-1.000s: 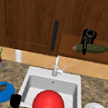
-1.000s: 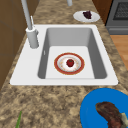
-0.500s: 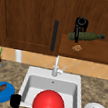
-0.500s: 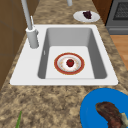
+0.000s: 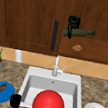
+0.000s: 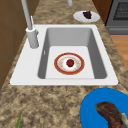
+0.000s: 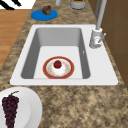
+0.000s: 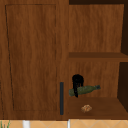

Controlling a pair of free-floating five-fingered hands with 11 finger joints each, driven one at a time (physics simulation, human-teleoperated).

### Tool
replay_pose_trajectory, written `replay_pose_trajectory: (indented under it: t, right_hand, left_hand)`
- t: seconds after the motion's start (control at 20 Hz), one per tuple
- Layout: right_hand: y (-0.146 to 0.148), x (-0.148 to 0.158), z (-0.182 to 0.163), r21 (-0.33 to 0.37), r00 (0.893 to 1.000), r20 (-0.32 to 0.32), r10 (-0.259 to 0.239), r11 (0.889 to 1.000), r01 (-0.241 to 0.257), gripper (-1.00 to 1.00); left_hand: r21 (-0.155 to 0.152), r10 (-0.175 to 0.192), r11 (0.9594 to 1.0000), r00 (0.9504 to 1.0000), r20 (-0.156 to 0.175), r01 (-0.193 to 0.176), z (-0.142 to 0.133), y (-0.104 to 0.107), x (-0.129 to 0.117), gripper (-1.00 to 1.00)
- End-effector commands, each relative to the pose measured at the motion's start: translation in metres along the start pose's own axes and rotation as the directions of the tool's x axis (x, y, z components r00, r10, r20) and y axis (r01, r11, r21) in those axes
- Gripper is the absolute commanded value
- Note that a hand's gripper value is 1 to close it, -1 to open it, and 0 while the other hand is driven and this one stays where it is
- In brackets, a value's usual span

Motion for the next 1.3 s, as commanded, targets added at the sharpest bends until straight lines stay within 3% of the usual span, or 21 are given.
replay_pose_trajectory:
  t: [0.0, 0.3, 0.5, 0.55, 0.6, 0.65, 0.7, 0.85, 0.95, 1.1, 1.25]
  right_hand:
    - [0.01, 0.014, -0.038, -0.01, 0.999, 0.013, 0.047, 0.999, -0.047, 1.0]
    - [0.037, 0.037, -0.086, -0.014, 0.996, 0.058, 0.073, 0.997, -0.072, 1.0]
    - [0.056, 0.048, -0.106, 0.053, 0.99, 0.102, 0.1, 0.993, -0.106, 1.0]
    - [0.061, 0.046, -0.111, 0.068, 0.99, 0.12, 0.08, 0.994, -0.089, 1.0]
    - [0.063, 0.041, -0.118, 0.071, 0.987, 0.121, 0.102, 0.991, -0.111, 1.0]
    - [0.052, 0.03, -0.125, 0.089, 0.988, 0.133, 0.084, 0.991, -0.096, 1.0]
    - [0.042, 0.02, -0.123, 0.14, 0.986, 0.158, 0.052, 0.987, -0.075, 1.0]
    - [0.029, -0.007, -0.119, 0.204, 0.98, 0.199, 0.016, 0.977, -0.057, 1.0]
    - [0.021, -0.011, -0.122, 0.229, 0.97, 0.243, 0.003, 0.972, -0.06, 1.0]
    - [0.009, -0.018, -0.132, 0.289, 0.96, 0.28, -0.009, 0.954, -0.075, 1.0]
    - [0.001, -0.013, -0.153, 0.329, 0.961, 0.275, -0.024, 0.942, -0.071, 1.0]
  left_hand:
    - [0.0, 0.0, 1.0, 1.0, 0.0, 0.0, 0.0, 0.0, 0.0, 0.0]
    - [0.0, 0.0, 1.0, 1.0, 0.0, 0.0, 0.0, 0.0, 0.0, 0.0]
    - [0.0, 0.0, 1.0, 1.0, 0.0, 0.0, 0.0, 0.0, 0.0, 0.0]
    - [0.0, 0.0, 1.0, 1.0, 0.0, 0.0, 0.0, 0.0, 0.0, 0.0]
    - [0.0, 0.0, 1.0, 1.0, 0.0, 0.0, 0.0, 0.0, 0.0, 0.0]
    - [0.0, 0.0, 1.0, 1.0, 0.0, 0.0, 0.0, 0.0, 0.0, 0.0]
    - [0.0, 0.0, 1.0, 1.0, 0.0, 0.0, 0.0, 0.0, 0.0, 0.0]
    - [0.0, 0.0, 1.0, 1.0, 0.0, 0.0, 0.0, 0.0, 0.0, 0.0]
    - [0.0, 0.0, 1.0, 1.0, 0.0, 0.0, 0.0, 0.0, 0.0, 0.0]
    - [0.0, 0.0, 1.0, 1.0, 0.0, 0.0, 0.0, 0.0, 0.0, 0.0]
    - [0.0, 0.0, 1.0, 1.0, 0.0, 0.0, 0.0, 0.0, 0.0, 0.0]
